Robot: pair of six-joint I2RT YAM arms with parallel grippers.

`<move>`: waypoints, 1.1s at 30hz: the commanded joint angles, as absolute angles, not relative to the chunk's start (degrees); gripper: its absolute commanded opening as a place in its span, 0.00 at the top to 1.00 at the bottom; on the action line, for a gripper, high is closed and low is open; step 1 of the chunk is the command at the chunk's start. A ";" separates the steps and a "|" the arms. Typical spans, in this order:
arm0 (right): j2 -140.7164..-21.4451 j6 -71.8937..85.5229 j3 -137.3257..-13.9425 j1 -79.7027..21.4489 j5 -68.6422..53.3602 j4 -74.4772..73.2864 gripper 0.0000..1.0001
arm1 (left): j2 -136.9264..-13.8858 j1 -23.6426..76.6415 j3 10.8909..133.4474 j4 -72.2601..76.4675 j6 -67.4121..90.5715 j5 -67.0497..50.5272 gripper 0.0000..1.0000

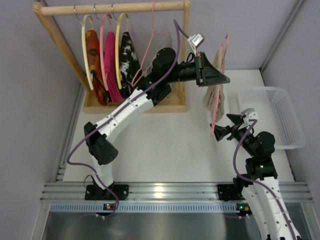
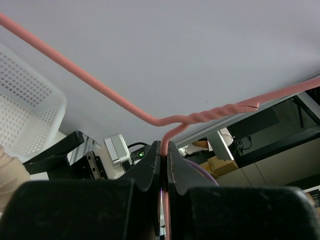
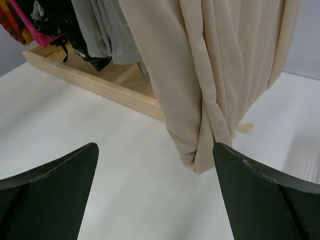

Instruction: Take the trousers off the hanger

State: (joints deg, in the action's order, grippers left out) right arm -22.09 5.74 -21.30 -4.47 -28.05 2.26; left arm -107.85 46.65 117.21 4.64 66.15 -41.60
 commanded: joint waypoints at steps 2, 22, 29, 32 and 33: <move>-26.18 5.00 -22.50 -4.83 -30.85 17.37 0.01 | -103.36 46.67 119.27 13.10 65.30 -42.37 1.00; -45.08 6.85 -31.81 -5.45 -30.14 28.65 0.03 | -102.39 46.85 117.77 13.45 65.74 -42.45 1.00; -46.23 4.04 -33.22 -6.33 -30.94 26.46 0.22 | -102.30 46.85 117.69 12.74 65.21 -42.36 1.00; -46.49 3.95 -33.57 -6.33 -31.20 26.10 0.45 | -101.87 46.85 117.07 12.66 65.39 -42.36 1.00; -46.58 3.87 -33.84 -6.33 -31.03 26.02 0.64 | -101.78 46.85 116.55 12.66 65.39 -42.45 1.00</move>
